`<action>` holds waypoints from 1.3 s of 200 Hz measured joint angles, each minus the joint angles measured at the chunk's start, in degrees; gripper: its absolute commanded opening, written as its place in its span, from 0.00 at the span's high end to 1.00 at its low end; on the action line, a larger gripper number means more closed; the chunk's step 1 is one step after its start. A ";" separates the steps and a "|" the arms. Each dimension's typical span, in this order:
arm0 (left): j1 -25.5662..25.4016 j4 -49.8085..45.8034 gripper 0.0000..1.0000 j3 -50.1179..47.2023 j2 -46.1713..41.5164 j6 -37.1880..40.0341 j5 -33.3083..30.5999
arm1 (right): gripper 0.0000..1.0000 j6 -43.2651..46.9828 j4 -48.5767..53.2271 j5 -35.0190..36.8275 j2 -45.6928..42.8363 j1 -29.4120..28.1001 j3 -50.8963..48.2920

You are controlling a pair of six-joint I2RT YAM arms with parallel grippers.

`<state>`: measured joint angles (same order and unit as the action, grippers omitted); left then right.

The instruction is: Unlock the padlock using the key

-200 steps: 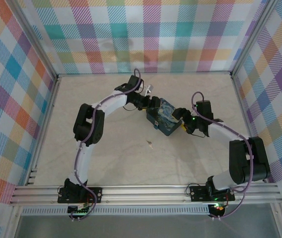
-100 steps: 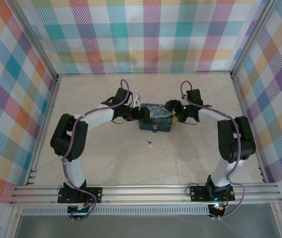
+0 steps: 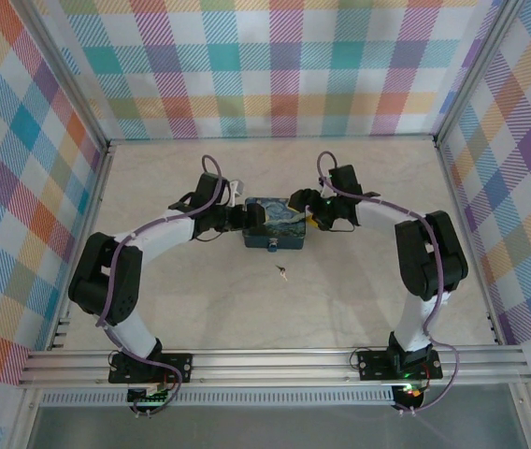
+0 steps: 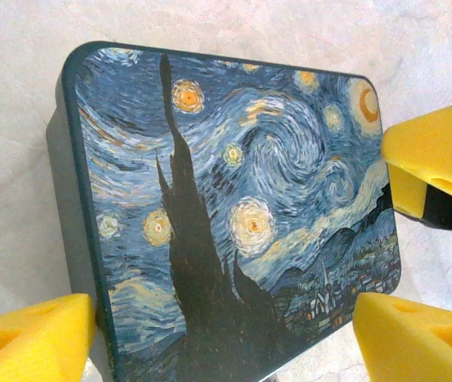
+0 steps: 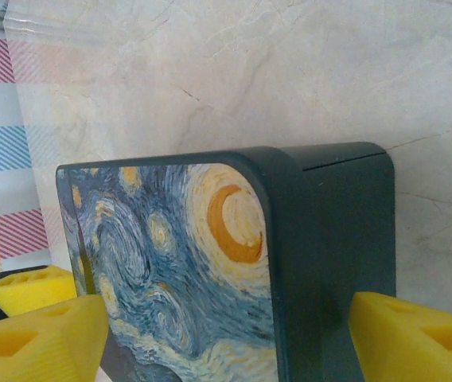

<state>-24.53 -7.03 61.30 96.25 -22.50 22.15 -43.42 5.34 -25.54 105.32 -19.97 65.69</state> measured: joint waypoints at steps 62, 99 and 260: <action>0.46 1.22 0.14 -3.52 -2.27 -0.68 -0.72 | 0.18 2.36 4.07 1.92 -0.02 0.00 2.99; 1.55 1.07 0.13 -7.17 -7.30 -1.16 -1.95 | 0.20 4.98 9.40 5.51 -2.10 0.00 3.13; -8.70 -21.03 0.15 -21.99 -39.87 -19.93 -17.94 | 0.55 9.68 25.83 24.92 -13.70 -22.53 -4.20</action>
<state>-33.23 -28.05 39.31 56.38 -42.44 4.21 -33.74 31.18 -0.62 91.61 -42.50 61.49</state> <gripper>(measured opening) 0.853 0.457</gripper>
